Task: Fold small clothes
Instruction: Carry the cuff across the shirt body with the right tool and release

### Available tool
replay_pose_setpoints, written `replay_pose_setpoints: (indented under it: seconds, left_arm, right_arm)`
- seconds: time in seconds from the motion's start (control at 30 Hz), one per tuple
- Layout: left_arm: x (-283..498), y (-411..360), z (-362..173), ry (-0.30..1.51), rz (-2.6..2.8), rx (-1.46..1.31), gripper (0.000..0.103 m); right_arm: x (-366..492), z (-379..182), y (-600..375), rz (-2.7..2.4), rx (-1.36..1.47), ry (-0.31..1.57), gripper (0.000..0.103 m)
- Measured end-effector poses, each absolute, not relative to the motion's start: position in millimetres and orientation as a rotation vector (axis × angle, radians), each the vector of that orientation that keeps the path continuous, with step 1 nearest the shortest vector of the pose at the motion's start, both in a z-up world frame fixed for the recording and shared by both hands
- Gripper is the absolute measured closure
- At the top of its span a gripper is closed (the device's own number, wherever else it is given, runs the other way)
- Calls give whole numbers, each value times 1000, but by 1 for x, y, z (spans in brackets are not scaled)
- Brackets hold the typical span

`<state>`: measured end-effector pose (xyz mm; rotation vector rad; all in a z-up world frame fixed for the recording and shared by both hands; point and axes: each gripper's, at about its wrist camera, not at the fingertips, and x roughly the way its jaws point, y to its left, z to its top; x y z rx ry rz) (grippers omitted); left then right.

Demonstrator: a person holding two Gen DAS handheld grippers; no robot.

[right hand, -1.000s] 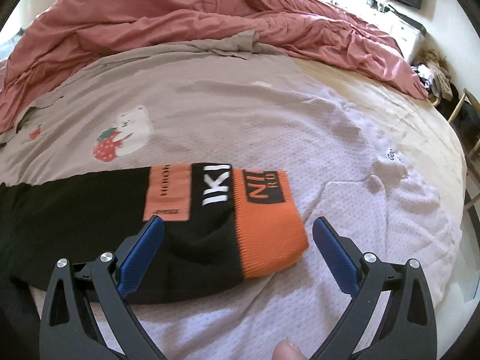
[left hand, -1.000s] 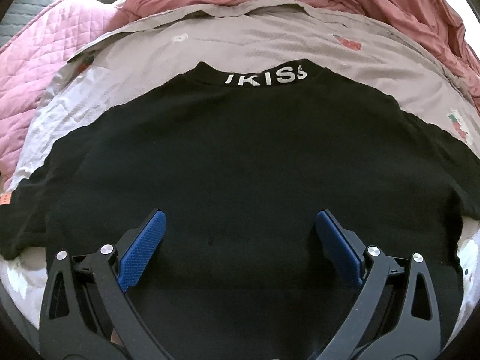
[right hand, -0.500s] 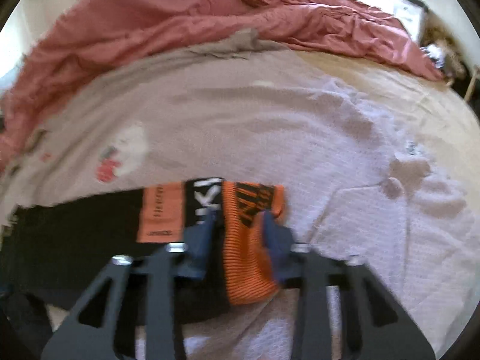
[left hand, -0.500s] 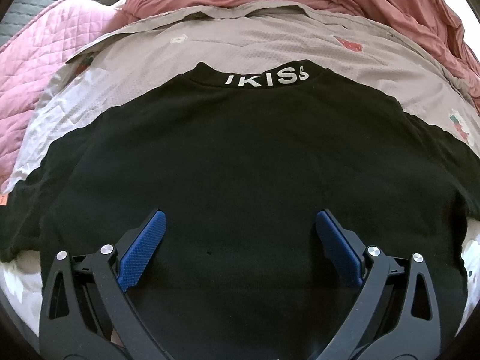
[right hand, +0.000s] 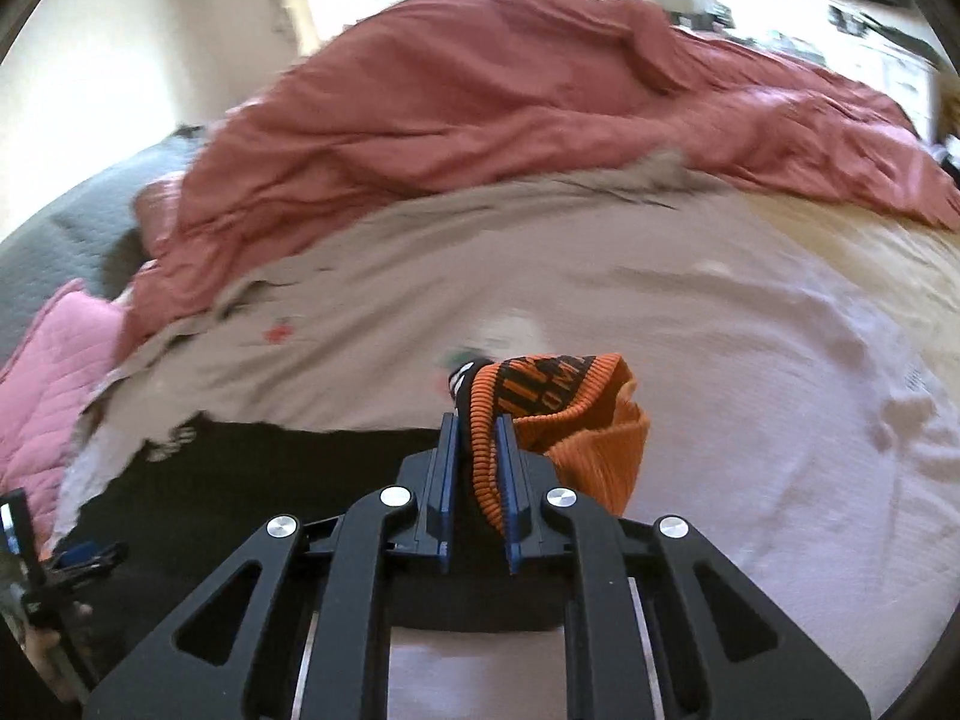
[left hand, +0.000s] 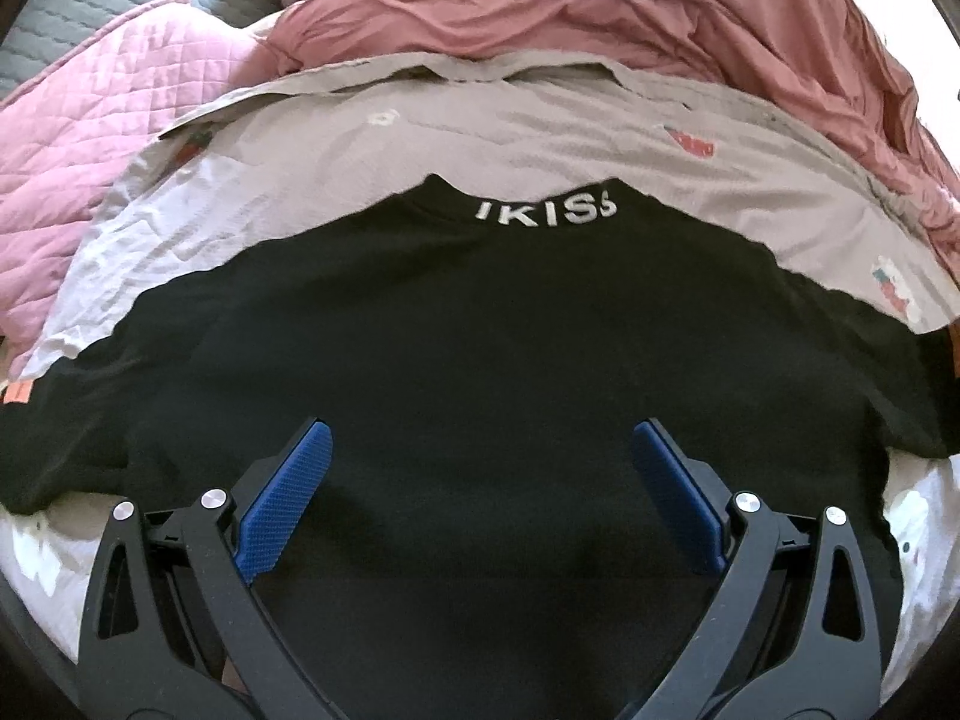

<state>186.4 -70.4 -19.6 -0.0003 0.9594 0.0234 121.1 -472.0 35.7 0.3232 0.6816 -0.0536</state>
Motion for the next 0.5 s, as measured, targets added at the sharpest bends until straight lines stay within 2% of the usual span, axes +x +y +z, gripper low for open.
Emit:
replay_pose_setpoints:
  seconds: [0.23,0.5]
  left_arm:
    - [175,-45,-10,932,50,-40,9]
    - [164,-8,-13,939,97,-108,9]
  right_arm:
    - [151,46,-369,144,227,690,91]
    - [173,32,-257,324,137,740,91]
